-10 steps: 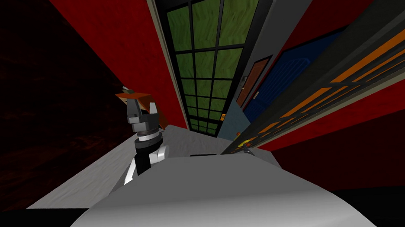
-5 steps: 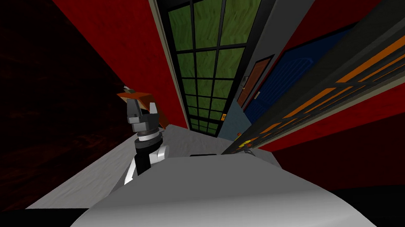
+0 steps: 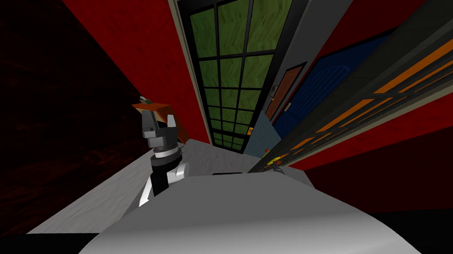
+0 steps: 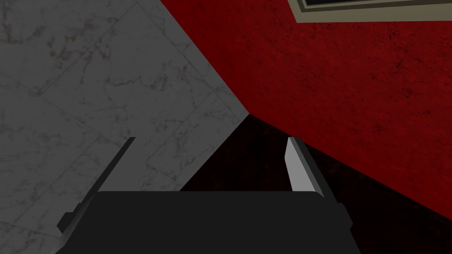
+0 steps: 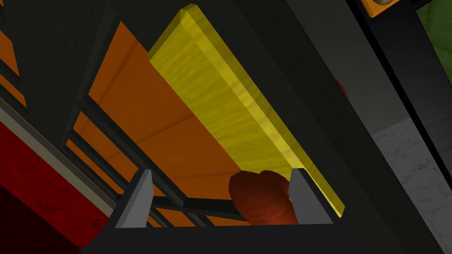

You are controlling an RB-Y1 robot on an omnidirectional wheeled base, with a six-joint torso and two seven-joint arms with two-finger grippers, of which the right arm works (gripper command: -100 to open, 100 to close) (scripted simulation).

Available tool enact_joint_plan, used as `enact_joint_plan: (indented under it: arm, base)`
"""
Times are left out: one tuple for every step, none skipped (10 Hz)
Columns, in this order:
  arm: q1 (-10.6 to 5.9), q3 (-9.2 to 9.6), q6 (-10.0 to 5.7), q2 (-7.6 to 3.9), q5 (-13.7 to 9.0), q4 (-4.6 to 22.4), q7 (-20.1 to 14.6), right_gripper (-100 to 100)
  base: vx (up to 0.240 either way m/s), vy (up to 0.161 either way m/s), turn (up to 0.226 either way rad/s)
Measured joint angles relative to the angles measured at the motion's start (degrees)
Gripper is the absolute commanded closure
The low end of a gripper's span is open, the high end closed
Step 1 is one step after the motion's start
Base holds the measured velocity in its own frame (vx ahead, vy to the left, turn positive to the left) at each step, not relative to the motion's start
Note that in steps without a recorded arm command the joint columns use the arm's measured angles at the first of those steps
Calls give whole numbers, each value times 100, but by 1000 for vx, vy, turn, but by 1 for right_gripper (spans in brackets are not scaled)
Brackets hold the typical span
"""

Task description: Pull the door open

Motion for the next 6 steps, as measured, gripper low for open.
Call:
enact_joint_plan:
  arm:
    - [63,22,57,11,7,-113,-33,100]
    - [97,35,79,6,10,-166,-64,100]
    - [140,46,155,61,19,-322,-57,100]
    - [164,53,194,75,21,-387,-57,100]
    - [95,44,149,23,11,-245,-64,100]
    - [139,47,180,67,18,-354,-54,100]
  base:
    - [-7,4,3]
    - [0,0,0]
    - [9,8,11]
    - [0,5,-6]
    - [0,0,0]
    - [-9,2,-13]
